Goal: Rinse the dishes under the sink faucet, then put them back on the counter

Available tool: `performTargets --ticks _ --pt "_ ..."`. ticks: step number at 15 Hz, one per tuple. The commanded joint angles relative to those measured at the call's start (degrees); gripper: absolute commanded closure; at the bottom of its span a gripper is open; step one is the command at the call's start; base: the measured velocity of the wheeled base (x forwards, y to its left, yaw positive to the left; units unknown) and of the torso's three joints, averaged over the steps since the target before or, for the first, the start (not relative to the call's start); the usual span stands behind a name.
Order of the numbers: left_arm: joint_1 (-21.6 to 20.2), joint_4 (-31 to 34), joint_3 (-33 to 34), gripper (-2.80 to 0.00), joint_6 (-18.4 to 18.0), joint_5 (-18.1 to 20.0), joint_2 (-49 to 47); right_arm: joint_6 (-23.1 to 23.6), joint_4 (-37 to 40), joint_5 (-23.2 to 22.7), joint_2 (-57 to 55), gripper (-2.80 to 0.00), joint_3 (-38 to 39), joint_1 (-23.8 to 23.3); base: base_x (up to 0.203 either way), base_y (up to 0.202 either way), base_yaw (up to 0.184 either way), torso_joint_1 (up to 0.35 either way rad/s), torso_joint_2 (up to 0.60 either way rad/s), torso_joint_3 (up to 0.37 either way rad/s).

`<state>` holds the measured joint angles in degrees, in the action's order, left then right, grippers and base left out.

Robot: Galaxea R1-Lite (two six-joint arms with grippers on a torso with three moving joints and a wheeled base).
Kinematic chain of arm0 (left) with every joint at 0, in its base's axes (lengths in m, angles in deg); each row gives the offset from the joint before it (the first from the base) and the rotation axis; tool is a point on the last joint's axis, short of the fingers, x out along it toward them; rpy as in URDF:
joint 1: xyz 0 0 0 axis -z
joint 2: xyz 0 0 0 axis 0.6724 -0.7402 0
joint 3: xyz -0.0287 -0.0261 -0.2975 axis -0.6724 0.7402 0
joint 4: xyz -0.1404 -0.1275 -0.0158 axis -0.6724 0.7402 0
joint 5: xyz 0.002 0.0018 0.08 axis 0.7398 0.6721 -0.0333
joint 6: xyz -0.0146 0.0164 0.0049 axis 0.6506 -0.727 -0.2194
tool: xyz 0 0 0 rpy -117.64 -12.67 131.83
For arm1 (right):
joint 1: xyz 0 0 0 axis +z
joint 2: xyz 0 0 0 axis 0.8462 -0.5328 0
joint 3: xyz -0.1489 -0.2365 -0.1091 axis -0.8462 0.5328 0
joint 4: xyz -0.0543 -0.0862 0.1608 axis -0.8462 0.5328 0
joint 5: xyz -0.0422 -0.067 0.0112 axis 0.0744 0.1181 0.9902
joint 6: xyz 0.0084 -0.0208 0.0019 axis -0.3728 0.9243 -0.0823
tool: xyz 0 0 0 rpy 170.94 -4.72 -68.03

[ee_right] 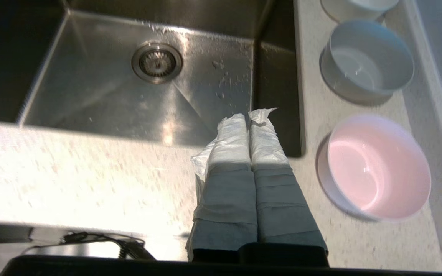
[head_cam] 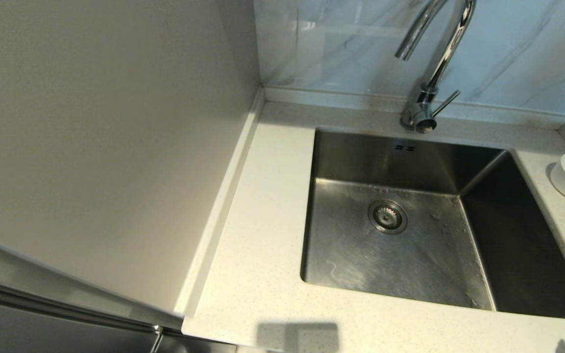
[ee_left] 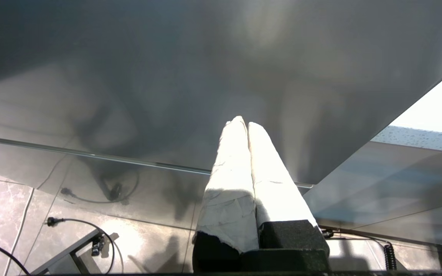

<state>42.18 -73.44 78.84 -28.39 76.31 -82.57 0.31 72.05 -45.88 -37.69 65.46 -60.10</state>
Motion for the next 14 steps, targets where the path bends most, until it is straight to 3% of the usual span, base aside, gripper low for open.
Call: performTargets --ticks 1,3,8,14 --pt "-0.01 -0.04 0.00 0.00 -0.06 -0.04 0.18 0.92 -0.16 0.66 8.43 0.00 5.56 1.64 0.000 0.000 0.000 0.000 0.00 0.000" --pt "-0.01 -0.04 0.00 0.00 0.02 -0.04 0.18 1.27 -0.20 0.00 11.88 0.00 9.02 1.83 0.000 0.000 0.000 0.000 0.00 0.000" --pt "-0.01 -0.04 0.00 0.00 0.02 -0.04 0.18 2.80 0.85 -9.38 16.36 0.00 12.16 1.86 0.000 0.000 0.000 0.000 0.00 0.000" --pt "-0.01 -0.04 0.00 0.00 0.02 -0.04 0.18 1.53 1.12 -9.17 16.36 0.00 12.10 1.86 0.000 0.000 0.000 0.000 0.00 0.000"
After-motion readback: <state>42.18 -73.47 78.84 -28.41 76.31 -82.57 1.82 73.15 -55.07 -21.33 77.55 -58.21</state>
